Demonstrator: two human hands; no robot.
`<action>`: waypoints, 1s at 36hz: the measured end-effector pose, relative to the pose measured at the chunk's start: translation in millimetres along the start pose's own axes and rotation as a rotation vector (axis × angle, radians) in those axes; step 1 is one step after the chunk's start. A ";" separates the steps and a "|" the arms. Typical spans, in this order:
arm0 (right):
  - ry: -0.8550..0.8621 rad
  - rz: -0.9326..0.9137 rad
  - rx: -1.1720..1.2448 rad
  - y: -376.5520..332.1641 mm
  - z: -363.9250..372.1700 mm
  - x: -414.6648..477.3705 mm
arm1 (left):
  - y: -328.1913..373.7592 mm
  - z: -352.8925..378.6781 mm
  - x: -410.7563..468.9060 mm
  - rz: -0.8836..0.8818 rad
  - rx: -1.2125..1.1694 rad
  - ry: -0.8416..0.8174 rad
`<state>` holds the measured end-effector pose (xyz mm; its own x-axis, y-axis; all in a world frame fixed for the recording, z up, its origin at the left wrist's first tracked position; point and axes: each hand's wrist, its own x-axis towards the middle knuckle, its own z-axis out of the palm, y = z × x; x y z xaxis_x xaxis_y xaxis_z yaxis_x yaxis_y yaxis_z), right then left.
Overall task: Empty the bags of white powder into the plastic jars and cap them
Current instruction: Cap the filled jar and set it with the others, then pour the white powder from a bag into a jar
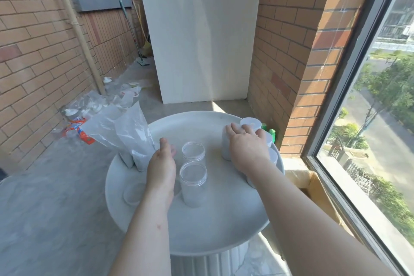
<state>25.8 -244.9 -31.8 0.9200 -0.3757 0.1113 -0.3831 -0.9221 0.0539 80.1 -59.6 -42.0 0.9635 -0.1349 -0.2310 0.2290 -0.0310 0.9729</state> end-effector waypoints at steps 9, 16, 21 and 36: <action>0.035 0.118 1.287 -40.8 -27.1 -12.7 | 0.4 8.2 2.4 -0.092 -0.164 -0.096; -0.187 0.187 1.445 -53.7 -8.1 -19.4 | -2.9 11.6 -2.0 -0.140 -0.131 -0.140; -0.180 0.233 1.414 -44.0 -15.1 -22.4 | -7.4 2.0 -0.5 -0.201 0.002 -0.169; -0.245 0.274 1.221 -33.4 -25.2 -46.9 | 8.4 -4.7 -40.7 -0.271 0.289 -0.099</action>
<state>-6.7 -194.2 -13.8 0.8641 -0.4535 -0.2182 -0.3578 -0.2485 -0.9001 43.5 -49.8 -24.4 0.8526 -0.1780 -0.4913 0.4106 -0.3532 0.8406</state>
